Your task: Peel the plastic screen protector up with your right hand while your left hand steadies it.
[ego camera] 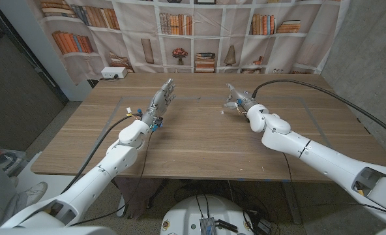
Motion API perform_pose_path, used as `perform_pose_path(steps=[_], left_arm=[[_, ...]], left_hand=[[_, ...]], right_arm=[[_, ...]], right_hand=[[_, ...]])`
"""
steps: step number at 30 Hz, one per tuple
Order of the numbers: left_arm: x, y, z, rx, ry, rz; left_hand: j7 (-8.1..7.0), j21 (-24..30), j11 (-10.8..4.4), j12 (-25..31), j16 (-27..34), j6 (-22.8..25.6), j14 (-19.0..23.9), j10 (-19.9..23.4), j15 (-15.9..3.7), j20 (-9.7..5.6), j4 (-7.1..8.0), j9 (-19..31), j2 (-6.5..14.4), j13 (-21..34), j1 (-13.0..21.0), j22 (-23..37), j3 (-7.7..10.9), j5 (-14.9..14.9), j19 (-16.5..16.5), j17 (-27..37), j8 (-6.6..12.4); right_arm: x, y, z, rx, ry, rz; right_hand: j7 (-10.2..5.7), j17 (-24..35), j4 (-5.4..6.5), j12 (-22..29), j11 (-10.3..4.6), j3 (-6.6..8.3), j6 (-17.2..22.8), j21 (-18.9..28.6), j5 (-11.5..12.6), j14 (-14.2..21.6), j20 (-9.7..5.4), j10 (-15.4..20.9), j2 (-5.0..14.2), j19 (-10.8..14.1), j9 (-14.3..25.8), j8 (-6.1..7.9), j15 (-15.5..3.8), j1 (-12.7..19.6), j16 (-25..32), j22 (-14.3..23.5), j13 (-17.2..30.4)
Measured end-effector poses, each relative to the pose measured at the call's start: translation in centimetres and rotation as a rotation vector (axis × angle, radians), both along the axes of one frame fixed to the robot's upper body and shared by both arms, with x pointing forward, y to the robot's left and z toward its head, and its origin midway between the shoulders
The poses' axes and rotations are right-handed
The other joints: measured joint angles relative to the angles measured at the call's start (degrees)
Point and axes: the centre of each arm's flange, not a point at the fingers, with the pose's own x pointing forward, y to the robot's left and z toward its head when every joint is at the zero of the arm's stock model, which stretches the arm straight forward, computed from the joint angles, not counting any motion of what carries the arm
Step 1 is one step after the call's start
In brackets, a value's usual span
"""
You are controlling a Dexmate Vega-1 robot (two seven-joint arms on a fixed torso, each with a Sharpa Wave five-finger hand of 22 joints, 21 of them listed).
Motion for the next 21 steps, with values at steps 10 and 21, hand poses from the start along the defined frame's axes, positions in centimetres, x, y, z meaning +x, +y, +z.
perform_pose_path(steps=[10, 21], left_arm=[[-0.14, -0.1, -0.02, -0.001, 0.001, 0.004], [-0.14, -0.32, -0.13, -0.003, 0.002, 0.003]], left_hand=[[0.21, 0.0, 0.0, 0.0, 0.0, 0.21, 0.0, 0.0, 0.0, 0.0, 0.0, 0.0, 0.0, 0.0, 0.0, 0.0, 0.0, 0.0, 0.0, 0.0, 0.0], [0.21, 0.0, 0.0, 0.0, 0.0, 0.2, 0.0, 0.0, -0.01, 0.0, 0.0, 0.0, 0.01, 0.0, -0.01, 0.0, 0.0, 0.0, 0.0, 0.0, 0.0]], right_arm=[[0.29, 0.11, -0.44, -0.029, 0.002, -0.01], [0.45, 0.5, -0.89, -0.064, 0.011, -0.004]], right_hand=[[0.0, -0.01, 0.12, -0.01, -0.2, -0.12, 0.0, 0.0, 0.0, 0.1, -0.2, 0.2, 0.0, 0.2, 0.0, 0.0, -0.1, 0.0, 0.0, 0.01, 0.28], [0.0, -0.15, -1.15, 0.43, -1.42, 1.15, 0.01, 0.0, 0.0, 0.09, -0.71, -0.22, 1.36, 0.11, -0.01, 0.43, -0.09, 3.47, 0.0, 0.01, 1.01]])
